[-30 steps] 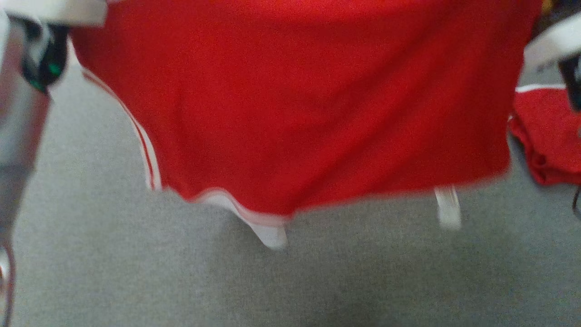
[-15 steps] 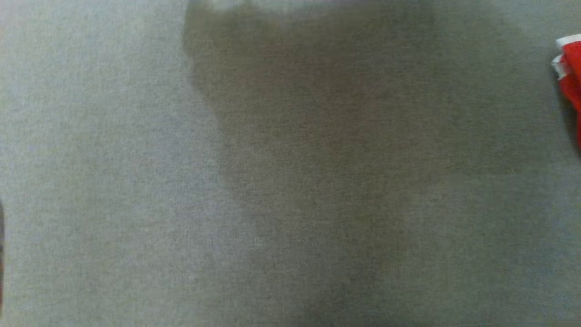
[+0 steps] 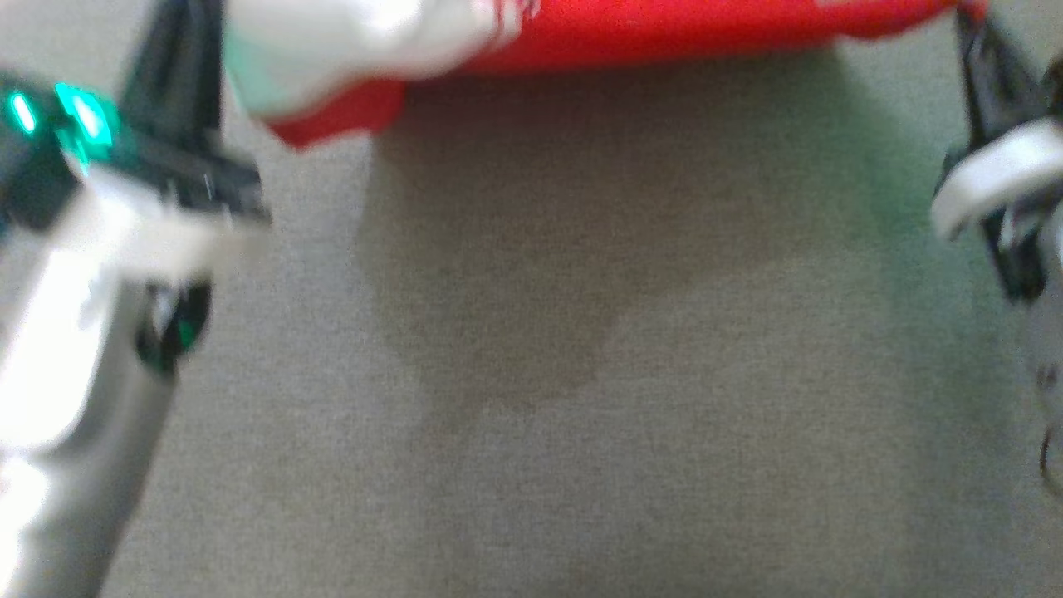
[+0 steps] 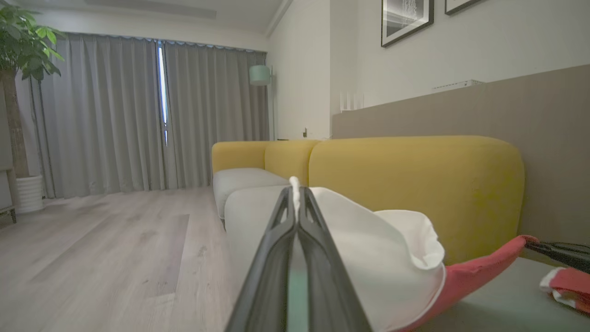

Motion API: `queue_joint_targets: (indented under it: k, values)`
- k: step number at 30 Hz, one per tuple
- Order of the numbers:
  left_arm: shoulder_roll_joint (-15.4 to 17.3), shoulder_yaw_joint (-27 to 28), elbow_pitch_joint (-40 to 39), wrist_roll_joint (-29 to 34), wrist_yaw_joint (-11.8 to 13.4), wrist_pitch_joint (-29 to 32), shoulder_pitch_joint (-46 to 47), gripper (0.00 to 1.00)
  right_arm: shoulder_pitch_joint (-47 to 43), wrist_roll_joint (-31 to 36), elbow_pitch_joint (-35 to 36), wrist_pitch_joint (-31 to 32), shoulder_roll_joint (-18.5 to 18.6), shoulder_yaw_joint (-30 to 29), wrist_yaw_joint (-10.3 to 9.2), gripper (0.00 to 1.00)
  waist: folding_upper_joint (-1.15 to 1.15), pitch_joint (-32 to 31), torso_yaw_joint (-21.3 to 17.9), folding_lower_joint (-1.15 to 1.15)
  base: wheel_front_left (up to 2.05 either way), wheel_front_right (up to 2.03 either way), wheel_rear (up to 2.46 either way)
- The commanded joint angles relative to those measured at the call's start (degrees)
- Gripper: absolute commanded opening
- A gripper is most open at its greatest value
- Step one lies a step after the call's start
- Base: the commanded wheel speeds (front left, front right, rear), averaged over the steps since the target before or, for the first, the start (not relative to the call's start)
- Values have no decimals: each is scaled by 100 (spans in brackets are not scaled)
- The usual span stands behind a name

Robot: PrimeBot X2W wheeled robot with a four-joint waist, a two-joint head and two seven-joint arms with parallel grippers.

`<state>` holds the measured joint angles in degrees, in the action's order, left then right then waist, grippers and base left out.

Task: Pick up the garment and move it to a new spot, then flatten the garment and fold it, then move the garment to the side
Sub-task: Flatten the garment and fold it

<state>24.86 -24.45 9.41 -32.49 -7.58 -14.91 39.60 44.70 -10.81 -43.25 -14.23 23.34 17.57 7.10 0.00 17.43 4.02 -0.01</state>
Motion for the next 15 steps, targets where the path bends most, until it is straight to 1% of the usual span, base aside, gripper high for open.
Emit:
queue_joint_targets:
  k: [1,5,9,11,15]
  values:
    - [331,218,-221,-25,9,-8,-29,0,-164,-84,220,-72,77,59,39,0,0,-213,-32,1,0,0,0]
    - [519,30,-483,141,9,-8,-1248,0,-1243,-382,576,-74,219,150,39,0,0,-634,-98,1,0,0,0]
    - [609,-163,-575,374,9,-8,-2306,0,-2252,-637,955,-66,391,133,39,0,0,-999,-141,1,0,0,0]
    - [596,-226,-579,484,9,-8,-2755,0,-2702,-700,1184,3,458,64,39,0,0,-1144,-164,1,0,0,0]
    - [452,-246,-569,580,9,-8,-3446,0,-3598,-730,1806,288,482,-254,39,0,0,-1330,-169,1,0,0,0]
